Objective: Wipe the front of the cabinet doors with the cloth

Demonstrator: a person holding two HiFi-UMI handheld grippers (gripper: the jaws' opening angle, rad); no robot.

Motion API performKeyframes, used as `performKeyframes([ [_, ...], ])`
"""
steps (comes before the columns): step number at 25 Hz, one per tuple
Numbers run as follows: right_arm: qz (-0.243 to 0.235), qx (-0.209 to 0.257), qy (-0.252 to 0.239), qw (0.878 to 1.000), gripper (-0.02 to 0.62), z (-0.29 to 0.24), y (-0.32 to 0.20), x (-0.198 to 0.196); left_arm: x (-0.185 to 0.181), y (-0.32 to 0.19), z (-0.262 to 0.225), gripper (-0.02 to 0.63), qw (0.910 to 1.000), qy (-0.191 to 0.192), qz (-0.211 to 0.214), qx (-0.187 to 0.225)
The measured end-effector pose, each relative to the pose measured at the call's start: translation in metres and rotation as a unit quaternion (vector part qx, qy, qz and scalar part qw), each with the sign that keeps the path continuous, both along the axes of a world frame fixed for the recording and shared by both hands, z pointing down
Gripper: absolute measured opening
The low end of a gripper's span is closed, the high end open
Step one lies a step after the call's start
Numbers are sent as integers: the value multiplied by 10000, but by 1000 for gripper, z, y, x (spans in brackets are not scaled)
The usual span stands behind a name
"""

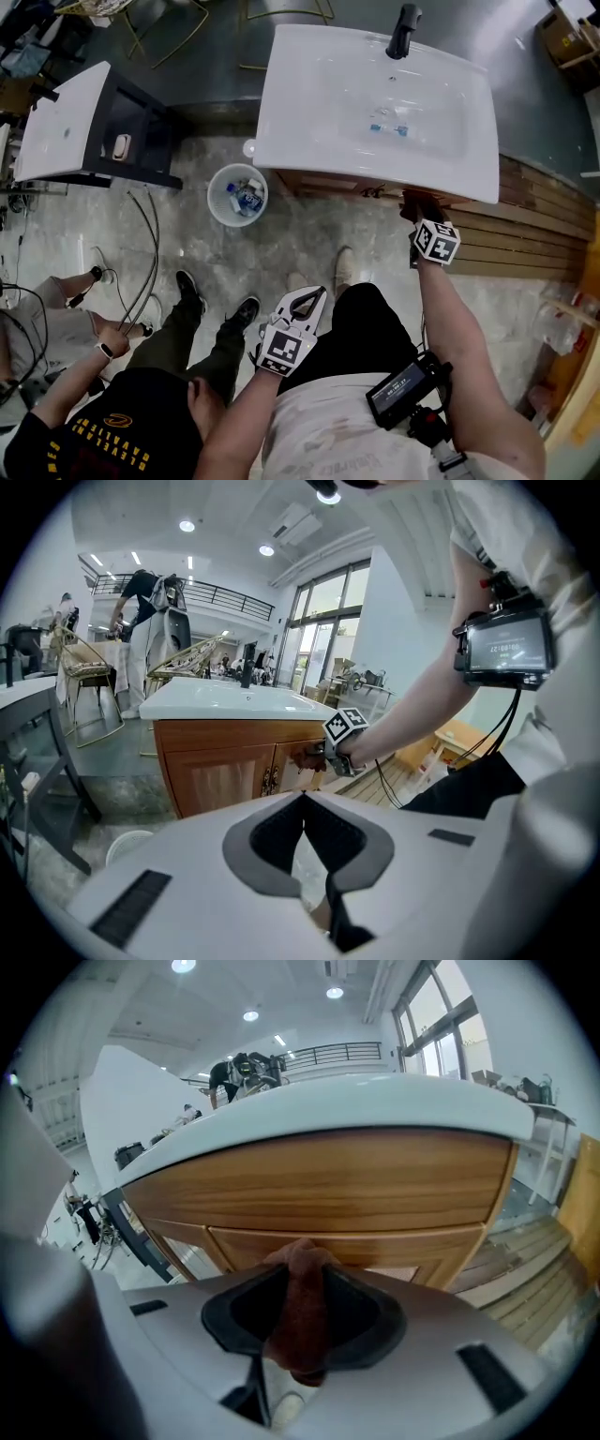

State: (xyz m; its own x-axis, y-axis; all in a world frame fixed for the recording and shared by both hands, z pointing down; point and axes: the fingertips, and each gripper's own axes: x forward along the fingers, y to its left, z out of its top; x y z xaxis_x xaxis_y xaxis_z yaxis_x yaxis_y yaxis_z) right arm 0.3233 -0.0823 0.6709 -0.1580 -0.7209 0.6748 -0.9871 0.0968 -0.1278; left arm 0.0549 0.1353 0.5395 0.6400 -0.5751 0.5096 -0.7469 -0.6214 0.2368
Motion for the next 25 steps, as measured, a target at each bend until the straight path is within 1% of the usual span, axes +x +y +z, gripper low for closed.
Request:
performKeyframes([
  [4,-262,-95,-216,9994,121,8,-3,-36,-7,-2,-2,12,10000,-32,-88,7],
  [8,-389,-174,-413,9982,121,15,-6,-61,-13,-2,-1,12,9998,-64,-182,-2],
  [13,-319,-256,-787,9961,121,17,-7,-88,-23,-1,-3,12,9996,-109,-252,-31],
  [17,-385,-115,-1194,9920,121,-3,-8,-99,-17,-4,-8,12,9998,-81,-200,-16],
  [19,-238,-39,-1306,9911,121,-16,-8,-90,-12,-6,-13,12,9999,-48,-131,16],
  [21,28,12,-1302,9915,121,-27,-6,-69,-8,-8,-19,12,10000,-23,-68,58],
  [23,332,48,-1179,9925,121,-34,-4,-37,-6,-11,-25,12,9999,-19,-17,104],
  [25,663,68,-995,9928,121,-39,-1,3,-4,-12,-29,12,9999,-28,18,131],
])
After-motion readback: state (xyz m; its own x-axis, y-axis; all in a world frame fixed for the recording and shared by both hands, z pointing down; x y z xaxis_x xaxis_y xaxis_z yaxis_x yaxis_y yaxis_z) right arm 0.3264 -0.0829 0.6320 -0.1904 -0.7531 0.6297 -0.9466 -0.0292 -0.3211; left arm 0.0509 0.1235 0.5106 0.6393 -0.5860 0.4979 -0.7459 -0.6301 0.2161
